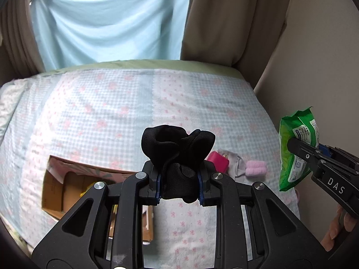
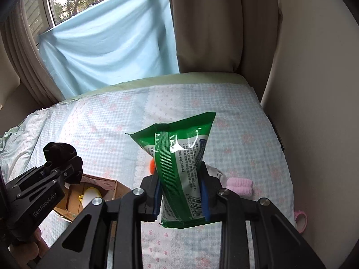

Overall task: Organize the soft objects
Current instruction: 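Carry the scrunchie and wipe pack to the box and release them inside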

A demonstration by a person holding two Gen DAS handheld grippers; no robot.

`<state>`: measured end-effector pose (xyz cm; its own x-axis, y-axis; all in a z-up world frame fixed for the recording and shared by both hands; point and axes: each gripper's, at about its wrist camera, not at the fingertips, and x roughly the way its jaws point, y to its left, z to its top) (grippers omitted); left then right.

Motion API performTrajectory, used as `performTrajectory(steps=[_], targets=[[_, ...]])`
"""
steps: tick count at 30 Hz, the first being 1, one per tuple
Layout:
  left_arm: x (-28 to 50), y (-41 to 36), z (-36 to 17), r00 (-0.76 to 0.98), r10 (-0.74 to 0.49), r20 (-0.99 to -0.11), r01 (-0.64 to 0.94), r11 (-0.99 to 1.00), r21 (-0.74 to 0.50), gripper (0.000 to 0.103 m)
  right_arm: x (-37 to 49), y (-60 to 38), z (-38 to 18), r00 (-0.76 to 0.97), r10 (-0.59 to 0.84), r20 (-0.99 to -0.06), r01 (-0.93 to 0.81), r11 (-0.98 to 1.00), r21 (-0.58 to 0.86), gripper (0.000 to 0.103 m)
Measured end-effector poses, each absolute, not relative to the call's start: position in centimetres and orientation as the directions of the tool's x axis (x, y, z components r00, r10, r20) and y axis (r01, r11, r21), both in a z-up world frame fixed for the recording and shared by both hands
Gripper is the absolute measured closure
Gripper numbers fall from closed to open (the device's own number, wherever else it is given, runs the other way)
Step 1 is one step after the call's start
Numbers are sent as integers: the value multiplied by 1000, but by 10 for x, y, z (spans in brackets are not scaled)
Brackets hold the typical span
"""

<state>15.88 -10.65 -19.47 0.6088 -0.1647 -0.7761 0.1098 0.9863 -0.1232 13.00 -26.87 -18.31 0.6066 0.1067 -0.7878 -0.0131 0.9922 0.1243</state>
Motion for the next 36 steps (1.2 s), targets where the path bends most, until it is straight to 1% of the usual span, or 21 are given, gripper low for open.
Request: performTrajectory(steps=[3,7,12,17,22,27,31,36], targets=[[146,-75,-169,624,-149,-767,84,989,-123,83,127,-242,-164,609,149,-779,-60,988,142,77],[135,-29,-152,634,-125,-763,43,991,-126,83,123,-199,-152,591,211,-779,-121,977,173,77],[125,36,-148,627,-104,-772,-8,990,-139,83,121,-136,-154,540,264,-799,-166,964,207,77],[126,98,-158,588,-101,-802,-1,992,-125,83,128,-80,-177,471,284,-835,-140,959,248,77],[139,153,-188,522,-115,-845,25,992,-120,83,134,-32,-209,407,266,-874,-82,963,255,77],[155,192,-233,436,-109,-893,55,994,-94,83,143,0,-251,338,260,-904,-8,962,274,77],[169,208,-279,352,-101,-931,74,994,-79,83,152,14,-286,275,241,-931,17,967,255,77],[184,212,-324,280,-102,-954,72,994,-86,83,163,19,-331,190,247,-950,53,964,261,77]])
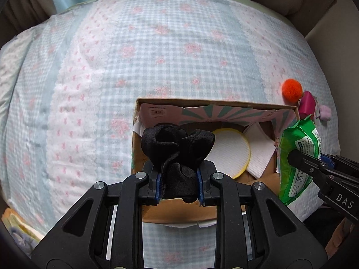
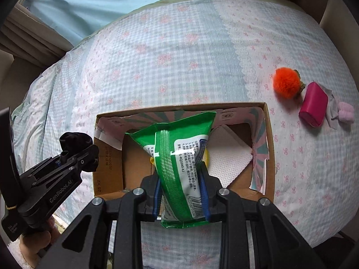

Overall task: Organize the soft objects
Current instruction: 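Carry the scrunchie and wipe pack to the box and release them inside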

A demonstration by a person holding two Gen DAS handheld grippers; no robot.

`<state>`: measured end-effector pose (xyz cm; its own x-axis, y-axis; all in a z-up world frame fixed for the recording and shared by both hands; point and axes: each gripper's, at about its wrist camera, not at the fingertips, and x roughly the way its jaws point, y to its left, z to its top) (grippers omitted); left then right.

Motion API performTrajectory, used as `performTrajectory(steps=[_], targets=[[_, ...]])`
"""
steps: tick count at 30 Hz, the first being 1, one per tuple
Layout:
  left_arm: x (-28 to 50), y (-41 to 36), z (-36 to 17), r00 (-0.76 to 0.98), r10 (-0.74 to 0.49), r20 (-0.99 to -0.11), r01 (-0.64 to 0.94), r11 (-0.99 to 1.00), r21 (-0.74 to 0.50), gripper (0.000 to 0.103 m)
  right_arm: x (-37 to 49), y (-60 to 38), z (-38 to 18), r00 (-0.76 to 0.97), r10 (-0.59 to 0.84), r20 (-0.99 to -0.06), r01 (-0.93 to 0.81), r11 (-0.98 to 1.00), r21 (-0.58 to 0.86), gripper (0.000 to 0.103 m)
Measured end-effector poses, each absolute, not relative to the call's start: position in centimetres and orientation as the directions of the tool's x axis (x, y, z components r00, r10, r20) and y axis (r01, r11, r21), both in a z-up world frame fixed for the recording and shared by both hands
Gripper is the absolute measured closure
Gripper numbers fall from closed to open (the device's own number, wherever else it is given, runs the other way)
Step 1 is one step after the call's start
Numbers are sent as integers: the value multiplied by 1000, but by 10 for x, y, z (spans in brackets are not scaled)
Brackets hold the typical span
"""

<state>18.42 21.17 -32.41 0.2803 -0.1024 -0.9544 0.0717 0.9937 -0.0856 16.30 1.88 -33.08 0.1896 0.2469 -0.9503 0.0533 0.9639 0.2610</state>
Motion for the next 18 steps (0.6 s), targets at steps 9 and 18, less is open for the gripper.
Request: performTrajectory(steps=[9,18], targets=[[208,192,-396,124,-77,-989,134,989,-60,83,191,6,-383,92,265,-960,142,951,276,76],[212,166,-409,96,-58,-994,244,969,-33,0,206,5,-403,67,272,-960,132,951,278,7]])
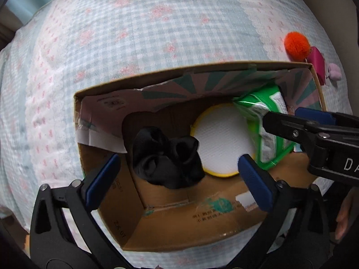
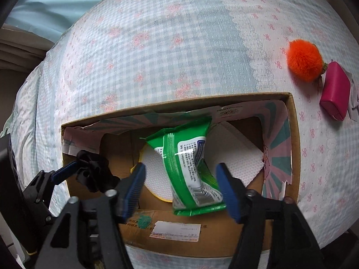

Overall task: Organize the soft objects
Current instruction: 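Carry the scrunchie and wipe pack to the box and release them inside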

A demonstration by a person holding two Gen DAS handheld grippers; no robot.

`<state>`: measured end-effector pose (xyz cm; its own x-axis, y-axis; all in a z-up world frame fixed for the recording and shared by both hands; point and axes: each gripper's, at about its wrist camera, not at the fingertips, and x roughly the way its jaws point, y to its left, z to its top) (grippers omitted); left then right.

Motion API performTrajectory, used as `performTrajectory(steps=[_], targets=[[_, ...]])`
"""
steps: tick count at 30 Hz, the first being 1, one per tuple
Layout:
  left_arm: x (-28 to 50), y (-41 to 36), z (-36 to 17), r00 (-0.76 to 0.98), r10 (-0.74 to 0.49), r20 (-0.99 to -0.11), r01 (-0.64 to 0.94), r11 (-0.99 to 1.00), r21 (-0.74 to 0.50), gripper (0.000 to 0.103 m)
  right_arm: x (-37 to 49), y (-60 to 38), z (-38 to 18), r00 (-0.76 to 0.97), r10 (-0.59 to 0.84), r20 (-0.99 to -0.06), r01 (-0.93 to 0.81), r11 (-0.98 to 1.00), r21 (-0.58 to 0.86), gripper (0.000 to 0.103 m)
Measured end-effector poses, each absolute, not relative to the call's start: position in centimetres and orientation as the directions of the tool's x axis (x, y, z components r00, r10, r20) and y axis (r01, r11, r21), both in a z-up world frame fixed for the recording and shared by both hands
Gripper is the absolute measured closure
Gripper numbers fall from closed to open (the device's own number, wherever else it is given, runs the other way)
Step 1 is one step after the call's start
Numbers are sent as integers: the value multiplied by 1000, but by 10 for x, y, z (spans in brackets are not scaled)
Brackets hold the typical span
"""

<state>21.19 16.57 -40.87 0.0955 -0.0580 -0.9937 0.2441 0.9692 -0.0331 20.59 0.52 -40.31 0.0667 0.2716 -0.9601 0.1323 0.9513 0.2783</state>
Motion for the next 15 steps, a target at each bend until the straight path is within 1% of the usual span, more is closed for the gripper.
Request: performTrajectory(steps=[1,3,6,15], targets=[[211,164,-408,95,-70,-993,255,966,-43,0,207,3,-405,65,274,-960,134,951,280,0],[208,160,-407,93,-82,-992,274,960,-53,0,208,1,-406,66,268,-961,122,954,274,0],[206,155,-406,82,-66,-994,303,952,-38,0,206,1,-406,63,260,-963,117,957,266,0],[194,157,-391,105,-70,-992,295,955,-36,0,192,3,-382,109,248,-962,91,962,259,0]])
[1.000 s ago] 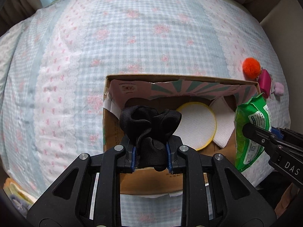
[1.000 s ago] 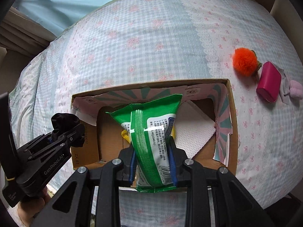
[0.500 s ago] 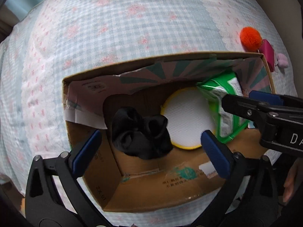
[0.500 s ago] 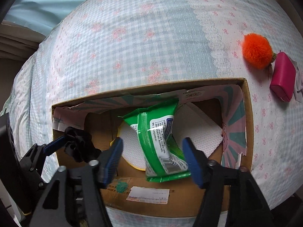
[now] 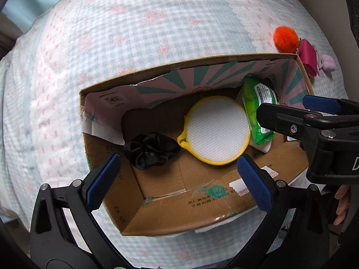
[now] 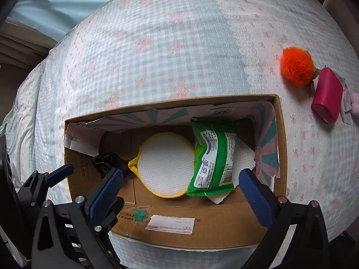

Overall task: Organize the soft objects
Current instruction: 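Carry the scrunchie and wipe pack to the box and release them inside, then withdraw both tools from the box toward the remaining items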

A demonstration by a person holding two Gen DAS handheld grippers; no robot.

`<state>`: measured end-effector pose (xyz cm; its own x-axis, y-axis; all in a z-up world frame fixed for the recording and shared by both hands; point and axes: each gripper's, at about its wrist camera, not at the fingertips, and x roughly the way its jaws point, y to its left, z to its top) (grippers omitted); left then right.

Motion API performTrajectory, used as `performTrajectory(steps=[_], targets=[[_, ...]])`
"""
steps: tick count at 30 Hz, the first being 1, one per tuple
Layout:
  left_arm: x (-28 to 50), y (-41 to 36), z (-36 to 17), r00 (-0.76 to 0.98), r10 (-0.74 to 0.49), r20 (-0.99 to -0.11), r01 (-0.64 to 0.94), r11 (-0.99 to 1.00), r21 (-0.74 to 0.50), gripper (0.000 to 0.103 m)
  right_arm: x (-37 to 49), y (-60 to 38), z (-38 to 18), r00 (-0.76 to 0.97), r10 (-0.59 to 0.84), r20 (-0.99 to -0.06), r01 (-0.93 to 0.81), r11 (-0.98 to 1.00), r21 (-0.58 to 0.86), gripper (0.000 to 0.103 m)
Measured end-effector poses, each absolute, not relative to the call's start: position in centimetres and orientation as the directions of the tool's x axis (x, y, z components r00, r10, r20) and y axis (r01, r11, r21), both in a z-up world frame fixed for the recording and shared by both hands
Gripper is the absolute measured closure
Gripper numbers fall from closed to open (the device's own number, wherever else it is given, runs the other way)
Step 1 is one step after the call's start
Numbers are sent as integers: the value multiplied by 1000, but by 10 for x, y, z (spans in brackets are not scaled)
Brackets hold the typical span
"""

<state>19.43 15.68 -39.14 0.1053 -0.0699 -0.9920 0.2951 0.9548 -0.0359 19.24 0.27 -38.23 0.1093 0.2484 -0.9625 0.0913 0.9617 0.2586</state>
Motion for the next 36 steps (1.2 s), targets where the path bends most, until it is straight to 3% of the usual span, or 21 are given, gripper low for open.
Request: performTrajectory(steps=[18,27,36], targets=[[140,176,-287,245,-81,-966,294,956,-5,0,123,-11,-262,315,202,-927,51,972,229,0],[144,169,-232,361,-145,-921,265,963,-47,0,83,-87,-206,389,74,-918,161,976,146,0],[148,92,-198,420,-170,-892,324,946,-28,0,63,-190,-184,448,8,-894,261,955,140,0]])
